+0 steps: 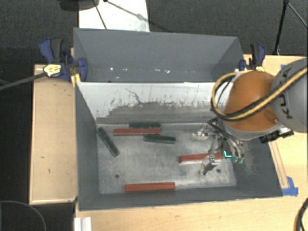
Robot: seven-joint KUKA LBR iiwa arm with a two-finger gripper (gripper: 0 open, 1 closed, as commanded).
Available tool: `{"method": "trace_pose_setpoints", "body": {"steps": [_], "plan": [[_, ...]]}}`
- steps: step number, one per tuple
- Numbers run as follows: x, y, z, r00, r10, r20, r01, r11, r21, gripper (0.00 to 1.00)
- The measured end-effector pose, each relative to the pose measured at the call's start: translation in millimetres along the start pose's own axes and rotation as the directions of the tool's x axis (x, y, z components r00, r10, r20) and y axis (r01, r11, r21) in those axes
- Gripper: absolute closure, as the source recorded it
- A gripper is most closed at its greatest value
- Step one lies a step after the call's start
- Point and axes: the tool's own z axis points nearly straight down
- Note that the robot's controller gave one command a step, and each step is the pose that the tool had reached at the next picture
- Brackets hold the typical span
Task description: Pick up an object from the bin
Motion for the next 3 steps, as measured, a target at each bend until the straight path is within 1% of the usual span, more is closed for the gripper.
{"method": "trace_pose_setpoints", "body": {"steps": [1, 2, 3], "plan": [[-1.9, -0.1, -3.2, 1.0, -0.001, 0.007, 0.001, 1.0, 0.0, 0.0], [-7.8, -12.1, 66.0, 0.995, 0.093, 0.019, -0.093, 0.996, -0.002, 1.0], [-7.8, -12.2, 66.1, 0.996, 0.092, 0.019, -0.092, 0.996, -0.001, 1.0]]}}
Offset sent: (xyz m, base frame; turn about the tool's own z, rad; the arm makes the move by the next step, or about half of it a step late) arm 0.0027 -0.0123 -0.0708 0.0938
